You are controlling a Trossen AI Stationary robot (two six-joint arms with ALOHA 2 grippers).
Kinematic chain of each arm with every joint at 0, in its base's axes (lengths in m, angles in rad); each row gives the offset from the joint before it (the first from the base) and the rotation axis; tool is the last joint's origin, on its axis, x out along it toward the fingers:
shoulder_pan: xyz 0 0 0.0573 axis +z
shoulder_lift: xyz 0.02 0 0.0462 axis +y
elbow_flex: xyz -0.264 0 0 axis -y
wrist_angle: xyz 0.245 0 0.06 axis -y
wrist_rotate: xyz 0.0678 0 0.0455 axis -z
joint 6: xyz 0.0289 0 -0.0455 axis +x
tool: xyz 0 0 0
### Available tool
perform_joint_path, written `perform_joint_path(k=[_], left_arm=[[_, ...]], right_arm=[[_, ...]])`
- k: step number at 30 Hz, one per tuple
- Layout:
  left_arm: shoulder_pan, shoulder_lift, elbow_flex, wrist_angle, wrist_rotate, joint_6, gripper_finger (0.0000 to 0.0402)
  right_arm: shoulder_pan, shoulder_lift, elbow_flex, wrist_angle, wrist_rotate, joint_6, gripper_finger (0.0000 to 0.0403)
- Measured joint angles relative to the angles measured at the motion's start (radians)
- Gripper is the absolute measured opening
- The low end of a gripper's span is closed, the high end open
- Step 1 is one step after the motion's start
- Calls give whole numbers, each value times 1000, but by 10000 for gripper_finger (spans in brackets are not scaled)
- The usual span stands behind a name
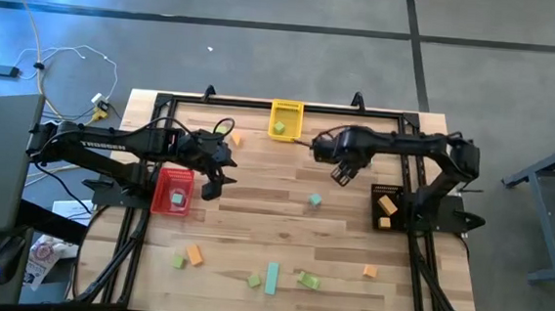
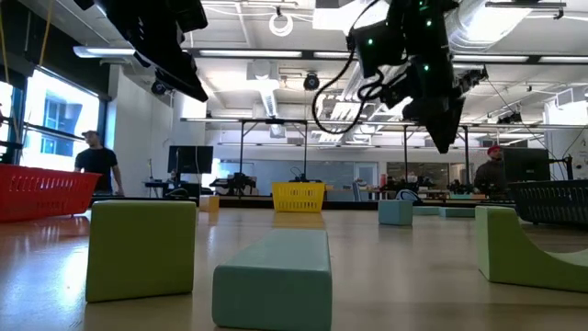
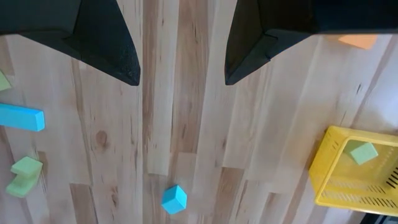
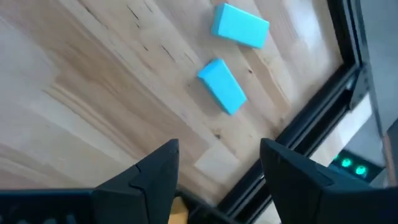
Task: Sort & place blocks by color
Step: Put the blue block into the red bin
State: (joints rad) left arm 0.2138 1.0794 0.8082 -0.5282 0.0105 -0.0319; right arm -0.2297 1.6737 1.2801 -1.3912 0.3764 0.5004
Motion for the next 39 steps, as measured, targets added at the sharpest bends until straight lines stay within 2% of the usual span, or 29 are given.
perform_joint_path(k=[10, 14, 20, 30, 39], left_arm=[[0, 0, 0, 0, 0, -1, 223], [0, 0, 0, 0, 0, -1, 223], [0, 0, 0, 0, 0, -1, 223], [0, 0, 0, 1, 0, -1, 223], [0, 0, 0, 2, 0, -9, 223]], right_arm=[[-125, 0, -95, 68, -4, -433, 210], [-174, 0, -144, 116, -52, -549, 210], [-228, 0, -207, 195, -44, -638, 210], [-285, 0, -299, 371, -55, -694, 210], [-337, 0, -316, 463, -80, -719, 210]])
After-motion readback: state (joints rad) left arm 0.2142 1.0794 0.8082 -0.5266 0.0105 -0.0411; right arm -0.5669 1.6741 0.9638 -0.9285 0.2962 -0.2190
